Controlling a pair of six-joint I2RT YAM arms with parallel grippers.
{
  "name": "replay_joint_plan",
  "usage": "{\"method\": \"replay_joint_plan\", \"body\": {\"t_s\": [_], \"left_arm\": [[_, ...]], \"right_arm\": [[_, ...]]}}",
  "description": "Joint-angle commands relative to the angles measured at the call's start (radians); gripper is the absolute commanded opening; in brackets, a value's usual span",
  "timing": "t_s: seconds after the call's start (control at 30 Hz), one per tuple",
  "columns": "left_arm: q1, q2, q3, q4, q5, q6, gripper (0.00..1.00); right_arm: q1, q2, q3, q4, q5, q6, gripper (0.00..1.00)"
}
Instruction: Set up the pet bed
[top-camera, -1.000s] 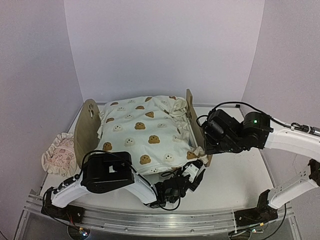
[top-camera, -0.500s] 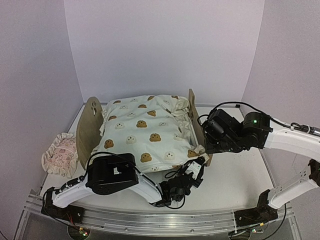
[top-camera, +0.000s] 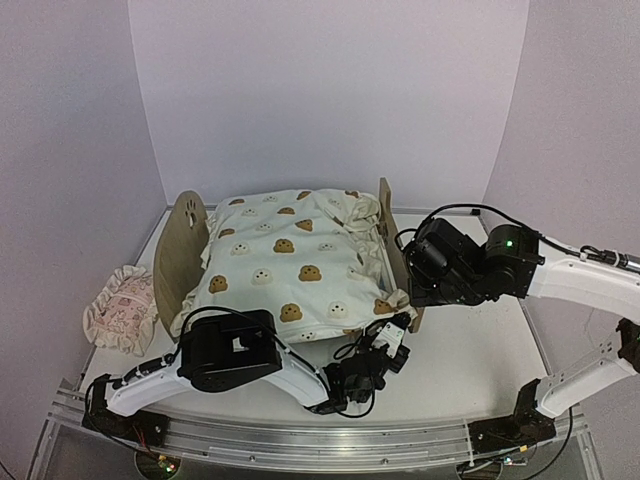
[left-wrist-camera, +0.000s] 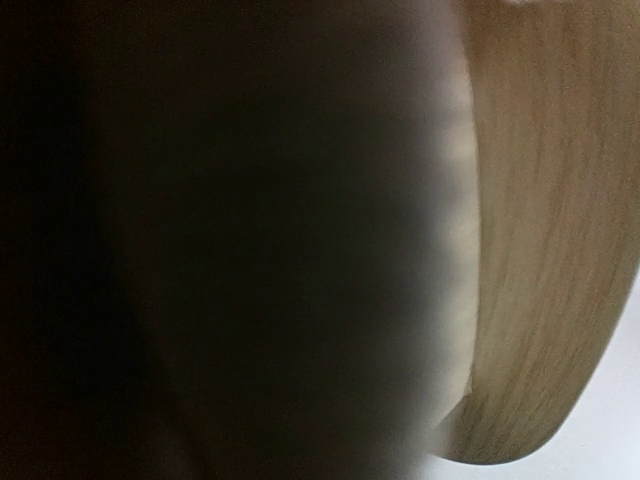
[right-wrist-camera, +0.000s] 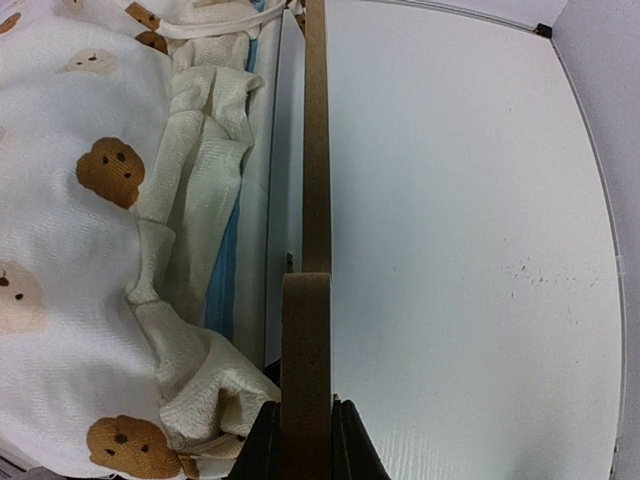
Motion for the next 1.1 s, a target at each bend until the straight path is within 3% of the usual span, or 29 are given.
{"method": "replay_joint_plan", "body": {"t_s": [0.0, 0.43, 0.63, 1.07], "left_arm": [[0.114, 0.002, -0.02, -0.007, -0.004, -0.027, 0.0], [0.113, -0.318, -0.31, -0.258, 0.319, -0.193, 0.0], [0.112, -0.402, -0.288, -0.499, 0.517, -0.25, 0.0], [0.116, -0.525, -0.21, -0.821, 0.752, -0.378, 0.0]], "right_arm": [[0.031, -0.067, 0.044, 0.132, -0.062, 0.051, 0.0], [0.028, -0.045, -0.015, 0.155, 0.002, 0.042, 0.0], [0.029, -0.032, -0.05, 0.168, 0.026, 0.046, 0.0], [0.024, 0.004, -0.171, 0.297, 0.054, 0.007, 0.0]]}}
